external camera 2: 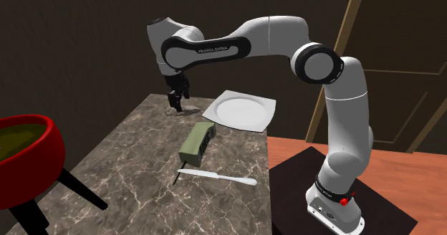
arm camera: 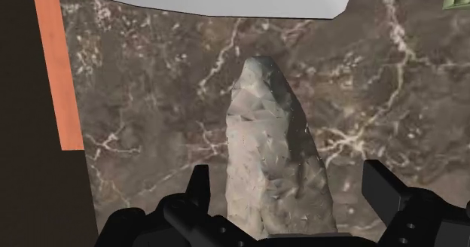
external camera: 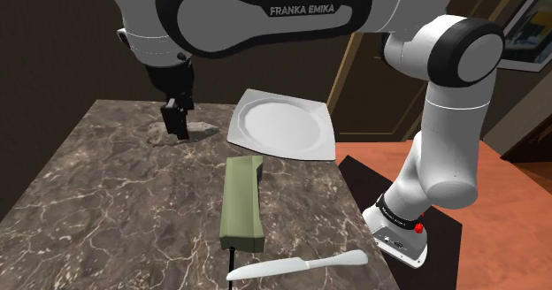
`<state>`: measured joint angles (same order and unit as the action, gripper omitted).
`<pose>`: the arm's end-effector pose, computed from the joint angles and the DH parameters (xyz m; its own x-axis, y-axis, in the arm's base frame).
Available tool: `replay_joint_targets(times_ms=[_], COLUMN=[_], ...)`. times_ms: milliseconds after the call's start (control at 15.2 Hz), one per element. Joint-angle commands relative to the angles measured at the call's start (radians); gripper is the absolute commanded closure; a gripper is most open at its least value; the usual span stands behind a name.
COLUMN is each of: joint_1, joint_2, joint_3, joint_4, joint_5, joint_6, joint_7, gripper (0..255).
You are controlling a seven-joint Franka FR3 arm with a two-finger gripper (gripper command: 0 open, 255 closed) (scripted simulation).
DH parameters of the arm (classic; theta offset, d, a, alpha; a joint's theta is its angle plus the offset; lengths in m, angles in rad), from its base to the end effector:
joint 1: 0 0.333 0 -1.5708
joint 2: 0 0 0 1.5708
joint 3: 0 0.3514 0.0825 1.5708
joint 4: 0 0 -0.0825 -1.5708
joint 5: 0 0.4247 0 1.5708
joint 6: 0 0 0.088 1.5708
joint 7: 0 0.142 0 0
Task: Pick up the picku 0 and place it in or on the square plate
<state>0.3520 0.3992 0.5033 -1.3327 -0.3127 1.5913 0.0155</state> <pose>0.5377 0.4633 0.5124 0.6718 0.7351 -0.0914 0.7401 -0.6611 0.1232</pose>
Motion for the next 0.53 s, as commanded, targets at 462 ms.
replay_joint_targets(times_ms=[462], joint_1=[-0.017], joint_2=[-0.01], joint_3=[-0.002], joint_4=[-0.089], joint_5=[0.002], joint_6=[0.079], joint_7=[0.005], gripper=[0])
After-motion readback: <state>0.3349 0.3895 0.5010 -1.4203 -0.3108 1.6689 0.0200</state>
